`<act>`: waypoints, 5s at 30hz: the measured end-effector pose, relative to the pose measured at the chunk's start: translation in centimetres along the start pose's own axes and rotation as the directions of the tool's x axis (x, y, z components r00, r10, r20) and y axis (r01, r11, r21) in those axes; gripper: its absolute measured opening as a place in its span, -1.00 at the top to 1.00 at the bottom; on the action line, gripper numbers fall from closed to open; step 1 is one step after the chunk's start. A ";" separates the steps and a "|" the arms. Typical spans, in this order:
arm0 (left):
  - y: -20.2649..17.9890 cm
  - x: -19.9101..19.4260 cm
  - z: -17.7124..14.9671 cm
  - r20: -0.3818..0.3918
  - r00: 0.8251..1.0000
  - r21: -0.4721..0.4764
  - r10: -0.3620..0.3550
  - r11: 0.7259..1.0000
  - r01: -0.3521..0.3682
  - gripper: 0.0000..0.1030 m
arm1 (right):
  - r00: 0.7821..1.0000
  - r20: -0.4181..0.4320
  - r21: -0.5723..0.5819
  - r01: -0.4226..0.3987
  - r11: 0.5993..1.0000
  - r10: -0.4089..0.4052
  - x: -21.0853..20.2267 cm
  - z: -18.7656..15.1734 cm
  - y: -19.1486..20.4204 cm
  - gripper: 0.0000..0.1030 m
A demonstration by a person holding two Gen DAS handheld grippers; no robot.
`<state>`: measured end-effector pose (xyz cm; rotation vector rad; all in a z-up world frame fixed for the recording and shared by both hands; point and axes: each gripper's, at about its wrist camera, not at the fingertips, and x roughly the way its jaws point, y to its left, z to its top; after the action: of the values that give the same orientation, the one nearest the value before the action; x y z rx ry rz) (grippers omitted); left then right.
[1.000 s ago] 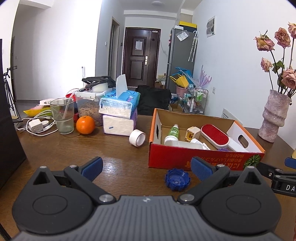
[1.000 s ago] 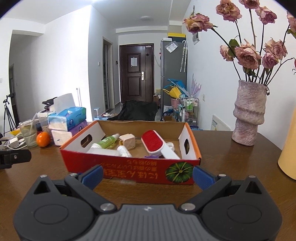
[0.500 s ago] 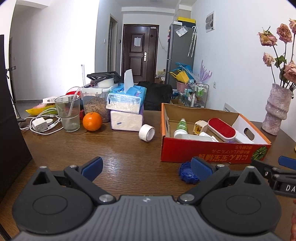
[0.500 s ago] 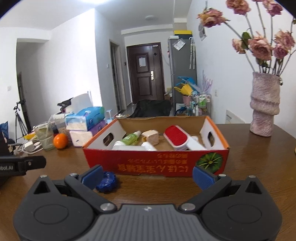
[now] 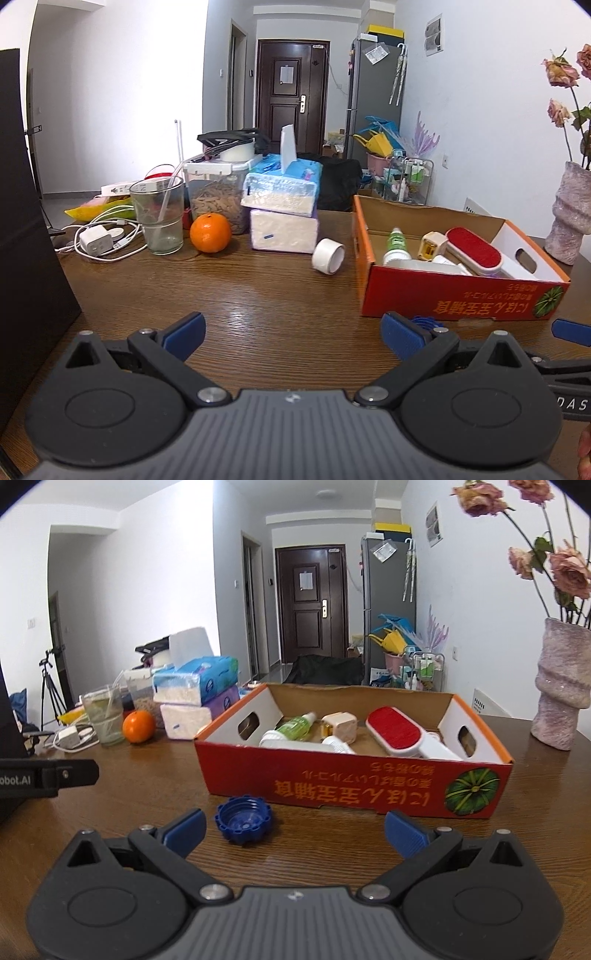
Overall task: Organize rigid objects
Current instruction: 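Move the open right tool down toward the blue bottle cap on the table, then close the right tool on the blue bottle cap, then lift the blue cap in the right tool toward the box, then move the open left tool toward the white tape roll while the right tool holds the cap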
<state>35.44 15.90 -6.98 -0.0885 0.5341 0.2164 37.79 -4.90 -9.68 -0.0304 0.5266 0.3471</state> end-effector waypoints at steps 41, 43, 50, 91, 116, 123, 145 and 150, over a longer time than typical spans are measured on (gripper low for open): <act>3.5 4.5 -0.3 -0.076 0.997 0.003 0.019 1.000 -0.019 -1.00 | 0.993 -0.119 -0.037 -0.002 0.999 -0.003 10.3 1.0 4.7 -0.03; 3.4 4.7 -0.3 -0.071 0.997 0.010 0.020 1.000 -0.019 -1.00 | 0.994 -0.108 -0.037 -0.001 0.999 -0.003 9.9 1.1 4.6 -0.03; 3.3 6.0 0.3 -0.066 0.998 0.010 0.021 1.000 -0.020 -1.00 | 0.998 -0.066 -0.039 0.014 0.999 -0.016 8.7 1.4 4.2 -0.03; -1.2 18.3 5.0 -0.015 0.997 0.106 -0.071 0.992 0.072 -1.00 | 0.969 0.036 0.073 0.242 0.967 -0.246 3.7 1.2 -6.5 -0.03; -0.3 19.1 5.9 0.006 0.990 0.235 -0.143 0.962 0.138 -1.00 | 0.949 0.013 0.112 0.313 0.943 -0.316 3.2 0.3 -8.8 -0.03; 0.3 18.9 6.0 0.023 0.990 0.279 -0.140 0.952 0.128 -1.00 | 0.943 -0.010 0.142 0.331 0.933 -0.333 3.3 0.4 -9.4 -0.03; -1.4 20.0 4.7 0.032 0.995 0.390 -0.099 0.917 0.079 -0.53 | 0.945 -0.009 0.137 0.324 0.936 -0.326 3.5 0.3 -9.1 -0.03; -1.6 20.2 4.6 0.029 0.994 0.403 -0.107 0.911 0.086 -0.45 | 0.946 -0.009 0.135 0.323 0.937 -0.324 3.5 0.3 -9.0 -0.03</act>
<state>54.98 18.63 -13.36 0.2909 0.5129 0.0086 43.77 -12.23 -11.75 0.0164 0.5206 -0.0115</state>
